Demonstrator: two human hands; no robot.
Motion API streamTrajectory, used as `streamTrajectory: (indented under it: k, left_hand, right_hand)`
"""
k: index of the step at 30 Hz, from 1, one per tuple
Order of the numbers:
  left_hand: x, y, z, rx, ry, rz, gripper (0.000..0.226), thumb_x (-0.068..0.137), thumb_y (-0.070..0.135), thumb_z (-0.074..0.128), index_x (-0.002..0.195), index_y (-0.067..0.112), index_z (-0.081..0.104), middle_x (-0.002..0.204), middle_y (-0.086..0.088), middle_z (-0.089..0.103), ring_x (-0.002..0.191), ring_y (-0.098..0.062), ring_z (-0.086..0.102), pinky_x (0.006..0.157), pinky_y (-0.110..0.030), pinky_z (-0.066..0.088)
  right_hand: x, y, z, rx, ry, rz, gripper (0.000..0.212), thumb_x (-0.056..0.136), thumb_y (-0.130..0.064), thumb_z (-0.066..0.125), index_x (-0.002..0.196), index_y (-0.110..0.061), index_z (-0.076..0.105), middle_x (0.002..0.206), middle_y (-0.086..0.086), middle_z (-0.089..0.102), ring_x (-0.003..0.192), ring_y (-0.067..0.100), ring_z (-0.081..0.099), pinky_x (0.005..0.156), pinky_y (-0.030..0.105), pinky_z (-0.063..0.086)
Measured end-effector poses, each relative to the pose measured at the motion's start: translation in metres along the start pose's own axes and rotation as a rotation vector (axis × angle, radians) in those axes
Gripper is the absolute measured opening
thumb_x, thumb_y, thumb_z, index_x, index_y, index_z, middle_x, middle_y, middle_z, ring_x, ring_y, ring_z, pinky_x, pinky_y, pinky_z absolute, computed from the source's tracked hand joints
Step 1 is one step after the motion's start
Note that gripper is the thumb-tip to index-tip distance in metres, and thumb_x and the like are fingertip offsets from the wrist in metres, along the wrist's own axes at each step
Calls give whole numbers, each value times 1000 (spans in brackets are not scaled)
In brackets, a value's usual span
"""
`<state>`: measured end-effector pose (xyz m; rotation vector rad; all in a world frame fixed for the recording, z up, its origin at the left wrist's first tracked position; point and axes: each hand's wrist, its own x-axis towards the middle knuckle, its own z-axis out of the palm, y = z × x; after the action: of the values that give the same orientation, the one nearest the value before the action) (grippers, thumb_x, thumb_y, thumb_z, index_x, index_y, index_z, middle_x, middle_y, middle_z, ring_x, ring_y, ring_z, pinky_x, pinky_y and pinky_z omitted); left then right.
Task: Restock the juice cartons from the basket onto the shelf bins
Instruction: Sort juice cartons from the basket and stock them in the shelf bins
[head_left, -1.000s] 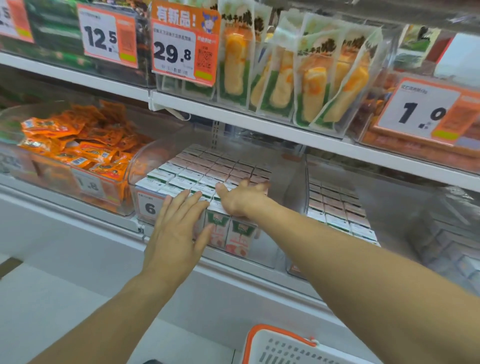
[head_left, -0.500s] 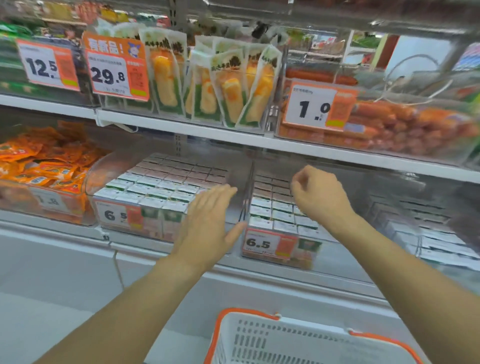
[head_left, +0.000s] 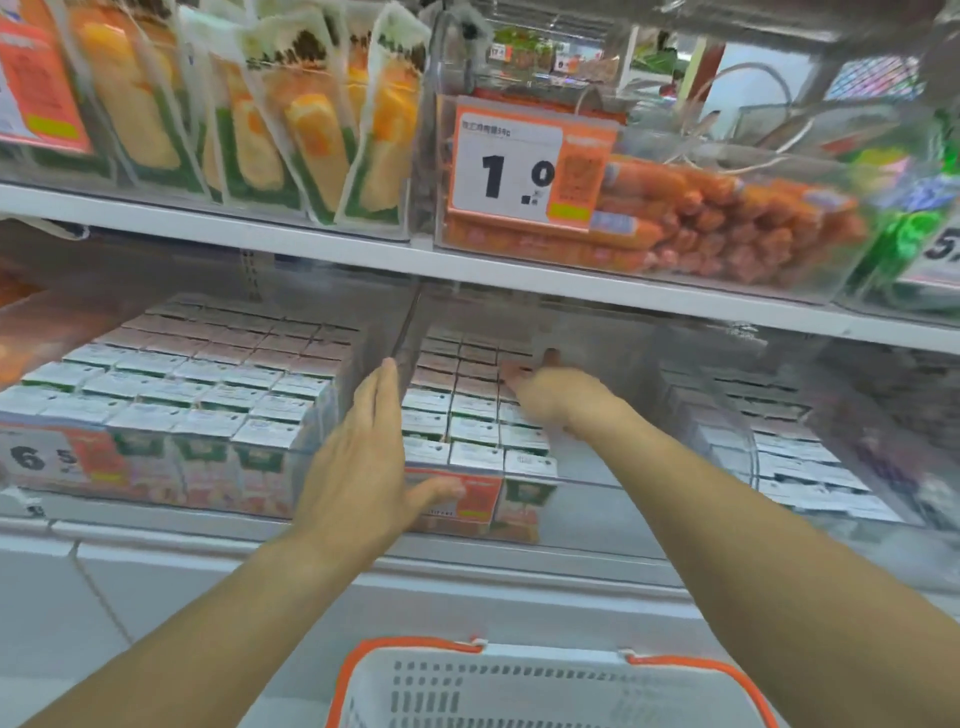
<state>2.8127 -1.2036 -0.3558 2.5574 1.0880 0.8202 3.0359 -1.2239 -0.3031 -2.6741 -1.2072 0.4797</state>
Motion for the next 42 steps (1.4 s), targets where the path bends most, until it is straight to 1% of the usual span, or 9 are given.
streamTrajectory:
  k: [10,15,18,23,26,29,33,38,42]
  left_hand:
    - [-4,1,-3,40,21,17,132,67,77,64,155,18,-14,165,4,0,150,-15,14,113,-29,30]
    - [-5,4,-6,27,-4,0,132,66,79,62,155,19,-14,165,5,0,149,-16,19,111,-30,33]
    - [-6,7,-6,36,-19,-16,131,67,77,63,155,18,-13,165,3,2,148,-20,22,111,-36,34]
    - [-6,19,-14,-21,-89,-88,128,70,63,74,156,16,-9,166,0,-2,150,-24,12,117,-45,23]
    - [-5,40,-15,-101,2,-25,117,72,63,73,157,19,6,165,3,2,151,-13,1,123,-47,9]
    - [-1,94,-6,-275,85,157,97,71,58,65,153,20,28,159,4,26,146,-11,24,119,-40,24]
    - [1,166,28,-279,-21,415,91,74,58,64,148,14,35,155,1,34,142,-12,33,116,-32,30]
    - [21,235,72,-290,-302,451,118,69,66,75,156,18,12,164,6,6,150,-8,8,121,-24,13]
    - [43,249,98,-288,-373,364,133,61,66,80,156,18,1,164,4,1,148,-2,-3,113,-17,3]
  right_hand:
    - [54,-7,1,40,-22,-162,80,100,-63,28,158,-12,8,162,8,23,144,30,33,111,33,31]
    - [15,3,-13,0,-126,-181,69,103,-55,30,158,-24,3,161,3,26,134,32,46,97,36,48]
    - [-22,-1,0,-126,-203,-231,71,103,-55,27,158,-14,8,164,7,19,143,31,35,113,36,34]
    - [-50,17,2,218,-191,-200,78,99,-57,40,158,-22,4,159,11,30,111,32,62,88,40,58]
    - [-94,47,-23,209,23,-463,68,100,-47,48,156,-23,19,149,14,42,110,28,62,98,38,50]
    - [-138,113,-47,203,394,-679,40,97,-25,58,135,-22,51,119,2,61,94,15,62,89,27,47]
    - [-152,222,-74,224,566,-418,18,95,-19,59,113,-17,65,101,-3,67,92,13,62,80,27,50]
    - [-107,316,-78,-25,74,28,64,99,-58,37,156,-31,22,151,12,42,145,34,22,112,50,32]
    - [-80,308,-68,34,76,48,73,99,-57,40,158,-23,15,141,14,53,120,32,57,85,34,50]
